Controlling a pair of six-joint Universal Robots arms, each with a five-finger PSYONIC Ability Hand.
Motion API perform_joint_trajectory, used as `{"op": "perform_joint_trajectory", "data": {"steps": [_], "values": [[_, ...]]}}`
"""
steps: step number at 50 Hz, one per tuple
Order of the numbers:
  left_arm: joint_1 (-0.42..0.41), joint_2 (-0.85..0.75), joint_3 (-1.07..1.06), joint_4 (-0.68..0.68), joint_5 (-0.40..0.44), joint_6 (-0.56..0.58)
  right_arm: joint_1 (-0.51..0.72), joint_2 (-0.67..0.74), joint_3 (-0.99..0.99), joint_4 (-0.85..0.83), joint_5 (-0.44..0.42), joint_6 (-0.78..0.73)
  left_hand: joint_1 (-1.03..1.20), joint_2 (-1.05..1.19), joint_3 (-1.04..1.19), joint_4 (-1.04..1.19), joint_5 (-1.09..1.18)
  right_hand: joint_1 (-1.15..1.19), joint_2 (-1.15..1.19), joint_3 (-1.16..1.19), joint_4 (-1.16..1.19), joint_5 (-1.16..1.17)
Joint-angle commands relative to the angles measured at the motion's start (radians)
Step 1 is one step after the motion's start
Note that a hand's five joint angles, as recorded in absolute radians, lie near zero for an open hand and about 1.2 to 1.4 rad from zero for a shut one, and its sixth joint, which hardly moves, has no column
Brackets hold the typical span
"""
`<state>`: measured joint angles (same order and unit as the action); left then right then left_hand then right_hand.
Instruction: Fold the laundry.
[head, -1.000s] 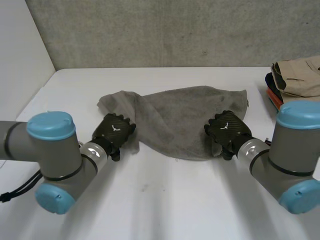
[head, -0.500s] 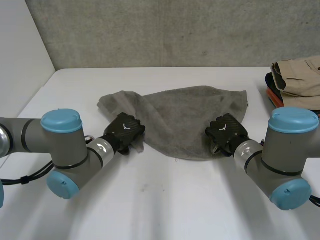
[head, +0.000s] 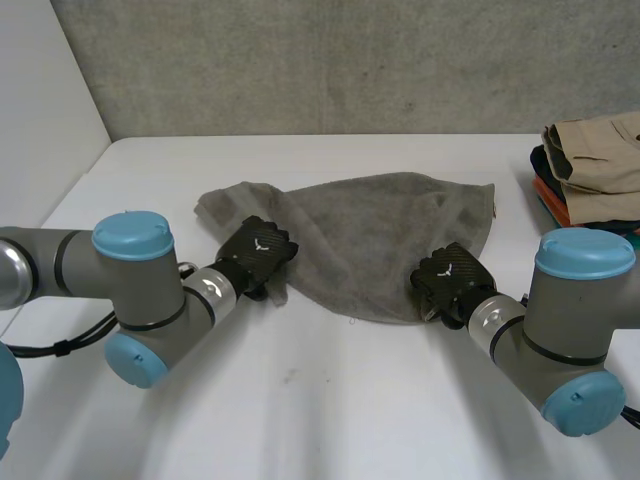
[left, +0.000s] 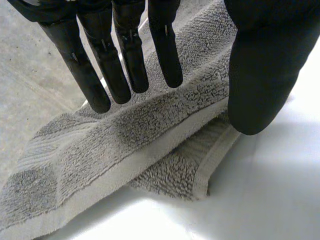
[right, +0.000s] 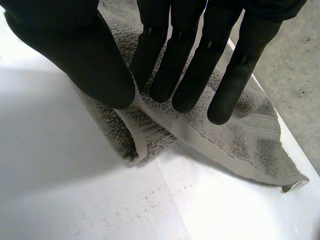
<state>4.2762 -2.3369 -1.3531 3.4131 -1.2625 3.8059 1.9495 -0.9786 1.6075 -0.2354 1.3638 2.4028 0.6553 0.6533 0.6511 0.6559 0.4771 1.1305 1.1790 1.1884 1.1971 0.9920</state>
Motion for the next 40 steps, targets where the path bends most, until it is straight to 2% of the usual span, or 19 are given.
{"op": "perform_joint_trajectory", "data": {"steps": [1,6,7,8,13,17,20,25,29,33,40], "values": [[-0.012,-0.010,0.031,-0.003,0.002,0.000,-0.001,-0.002,0.002,-0.004,0.000,0.001,0.189,0.191,0.194,0.189,0.193,0.266,0.217,0.208,0.199,0.230],[-0.013,-0.050,0.060,-0.014,0.000,0.003,-0.003,0.000,0.003,-0.004,0.001,0.001,0.374,0.376,0.378,0.373,0.377,0.266,0.217,0.208,0.199,0.230],[-0.013,-0.055,0.064,-0.014,-0.001,0.004,-0.003,0.000,0.003,-0.005,0.001,0.001,0.610,0.612,0.614,0.609,0.613,0.266,0.217,0.208,0.199,0.230],[-0.013,-0.053,0.066,-0.012,-0.002,0.001,-0.004,0.000,0.002,-0.005,0.001,0.001,0.737,0.739,0.741,0.737,0.741,0.266,0.217,0.208,0.199,0.230],[-0.013,-0.013,0.061,-0.002,-0.031,-0.009,-0.029,-0.034,-0.008,0.005,0.012,0.006,0.741,0.743,0.745,0.740,0.745,0.266,0.217,0.208,0.199,0.230],[0.000,0.163,0.029,0.006,-0.096,-0.083,-0.055,-0.142,-0.008,0.031,0.023,0.009,0.741,0.743,0.745,0.740,0.745,0.266,0.217,0.208,0.199,0.230],[0.023,0.295,-0.015,0.015,-0.136,-0.179,-0.078,-0.245,-0.023,0.095,0.041,0.007,0.741,0.743,0.745,0.740,0.745,0.266,0.217,0.208,0.199,0.230],[0.146,0.551,-0.107,0.009,-0.161,-0.317,-0.138,-0.397,-0.106,0.251,0.089,0.010,0.741,0.743,0.745,0.740,0.745,0.266,0.217,0.208,0.199,0.230],[0.230,0.687,-0.162,0.005,-0.158,-0.354,-0.205,-0.474,-0.202,0.382,0.121,0.013,0.741,0.743,0.745,0.740,0.745,0.266,0.217,0.208,0.199,0.230],[0.295,0.770,-0.207,-0.035,-0.156,-0.358,-0.234,-0.502,-0.273,0.502,0.129,0.009,0.741,0.743,0.745,0.740,0.745,0.266,0.217,0.208,0.199,0.230],[0.336,0.788,-0.262,-0.136,-0.143,-0.354,-0.236,-0.499,-0.308,0.602,0.127,0.001,0.741,0.743,0.745,0.740,0.745,0.266,0.217,0.208,0.199,0.230]]}}
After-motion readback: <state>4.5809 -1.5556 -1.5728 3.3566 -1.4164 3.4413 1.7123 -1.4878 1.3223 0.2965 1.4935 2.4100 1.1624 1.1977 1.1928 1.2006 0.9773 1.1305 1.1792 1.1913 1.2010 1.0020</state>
